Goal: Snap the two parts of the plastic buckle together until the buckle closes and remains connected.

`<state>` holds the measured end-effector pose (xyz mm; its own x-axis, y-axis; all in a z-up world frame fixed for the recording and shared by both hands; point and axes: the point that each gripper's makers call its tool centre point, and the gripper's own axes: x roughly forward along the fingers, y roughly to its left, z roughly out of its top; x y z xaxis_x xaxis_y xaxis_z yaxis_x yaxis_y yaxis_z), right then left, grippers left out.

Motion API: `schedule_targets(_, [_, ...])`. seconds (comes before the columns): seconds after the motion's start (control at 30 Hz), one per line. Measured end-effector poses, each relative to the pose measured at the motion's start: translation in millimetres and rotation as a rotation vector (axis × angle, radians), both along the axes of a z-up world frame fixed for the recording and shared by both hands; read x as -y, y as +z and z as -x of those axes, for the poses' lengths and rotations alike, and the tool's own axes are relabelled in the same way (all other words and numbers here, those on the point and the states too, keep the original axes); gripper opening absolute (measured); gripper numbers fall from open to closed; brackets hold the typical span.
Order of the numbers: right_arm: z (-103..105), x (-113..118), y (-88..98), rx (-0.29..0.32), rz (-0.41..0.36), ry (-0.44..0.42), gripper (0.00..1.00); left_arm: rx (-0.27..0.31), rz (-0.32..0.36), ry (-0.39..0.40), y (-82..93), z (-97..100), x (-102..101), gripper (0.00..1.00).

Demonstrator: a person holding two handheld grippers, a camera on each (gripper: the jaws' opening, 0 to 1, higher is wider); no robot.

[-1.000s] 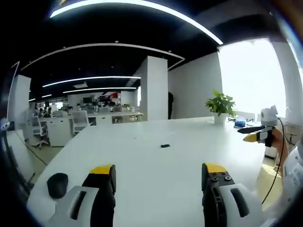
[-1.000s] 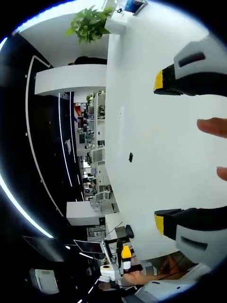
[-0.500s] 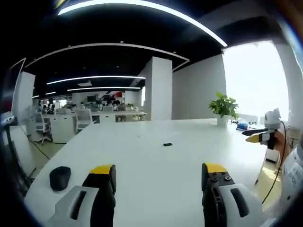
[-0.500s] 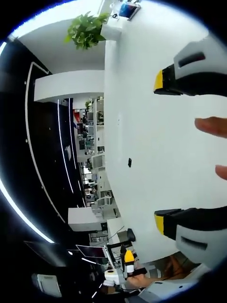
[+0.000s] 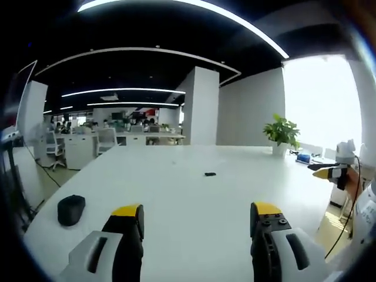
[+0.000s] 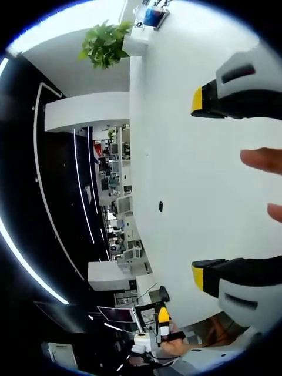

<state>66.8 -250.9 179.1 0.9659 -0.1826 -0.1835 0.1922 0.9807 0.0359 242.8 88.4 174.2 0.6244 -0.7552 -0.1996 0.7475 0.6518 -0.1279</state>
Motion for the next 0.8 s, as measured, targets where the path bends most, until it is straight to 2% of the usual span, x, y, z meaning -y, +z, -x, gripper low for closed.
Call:
schedule_targets(0.33, [-3, -4, -0.1, 0.006, -0.006, 0.027, 0.99, 0.006, -0.021, -0.036, -1.7, 6.1, 13, 0.74])
schedule_targets(0.67, [-1, -5, -8.1, -0.024, -0.011, 0.035, 0.98, 0.004, -0.045, -0.057, -6.6, 7.7, 17, 0.75])
schedule_targets(0.8, [-1, -6, -6.6, -0.012, -0.014, 0.033, 0.98, 0.007, -0.028, -0.058, -3.0, 7.8, 17, 0.74])
